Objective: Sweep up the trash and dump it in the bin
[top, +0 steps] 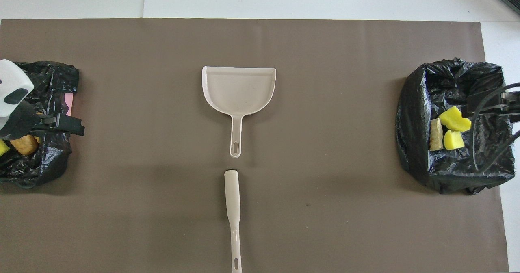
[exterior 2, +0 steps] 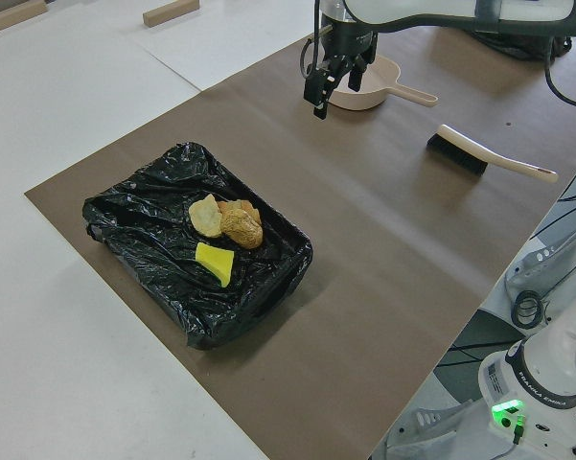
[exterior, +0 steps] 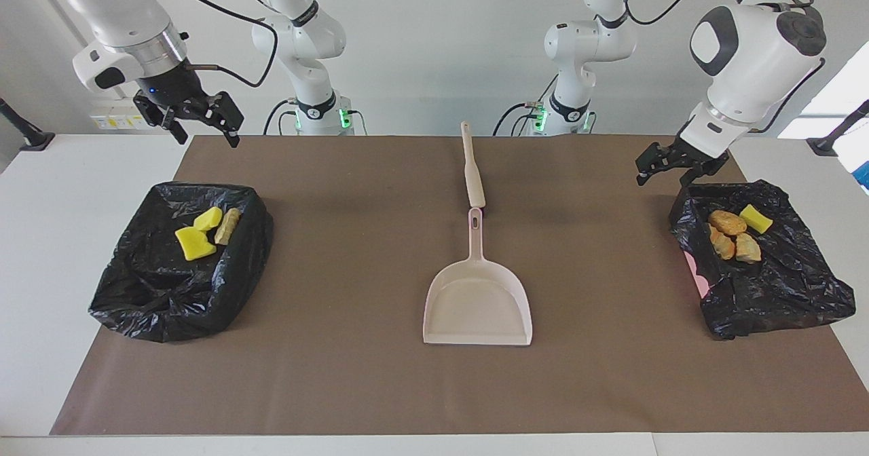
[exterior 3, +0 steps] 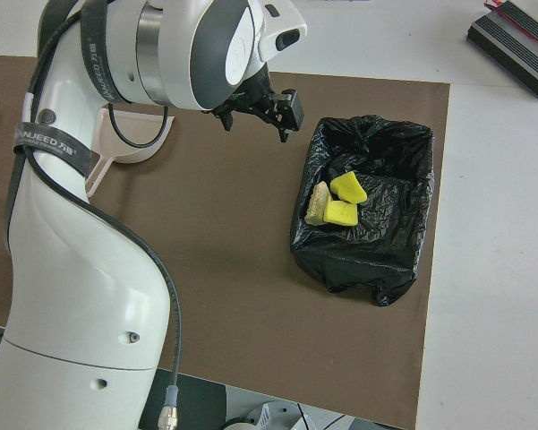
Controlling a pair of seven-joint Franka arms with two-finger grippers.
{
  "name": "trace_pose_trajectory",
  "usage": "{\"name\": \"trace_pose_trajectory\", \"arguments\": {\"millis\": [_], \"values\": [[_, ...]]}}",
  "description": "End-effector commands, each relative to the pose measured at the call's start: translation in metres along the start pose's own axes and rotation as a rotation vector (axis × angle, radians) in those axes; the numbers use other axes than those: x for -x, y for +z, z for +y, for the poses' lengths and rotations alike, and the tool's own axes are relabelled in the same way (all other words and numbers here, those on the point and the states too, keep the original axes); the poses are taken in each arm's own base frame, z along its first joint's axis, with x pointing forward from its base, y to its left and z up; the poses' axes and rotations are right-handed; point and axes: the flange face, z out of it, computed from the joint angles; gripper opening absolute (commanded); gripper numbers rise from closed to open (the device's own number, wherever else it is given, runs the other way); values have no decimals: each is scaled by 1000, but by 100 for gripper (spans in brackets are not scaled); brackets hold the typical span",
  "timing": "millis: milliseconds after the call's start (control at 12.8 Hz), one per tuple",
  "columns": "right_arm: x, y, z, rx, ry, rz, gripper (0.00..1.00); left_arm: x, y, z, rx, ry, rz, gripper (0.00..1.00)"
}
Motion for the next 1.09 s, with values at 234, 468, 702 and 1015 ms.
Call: {"name": "trace_pose_trajectory", "arguments": {"millis": [234, 468, 702, 1015], "values": [[4, 0, 0, -15, 18, 11, 100, 3, -36, -62, -5, -6, 63, 100], [4, 0, 1, -15, 19, 11, 100, -3, -85, -64, -124, 21, 137, 100], [3, 0, 0, -15, 18, 12, 100, 3, -130, -53, -135, 33, 170, 100], [4, 0, 1, -15, 19, 11, 100, 19, -145, -21, -119, 64, 74, 100]]}}
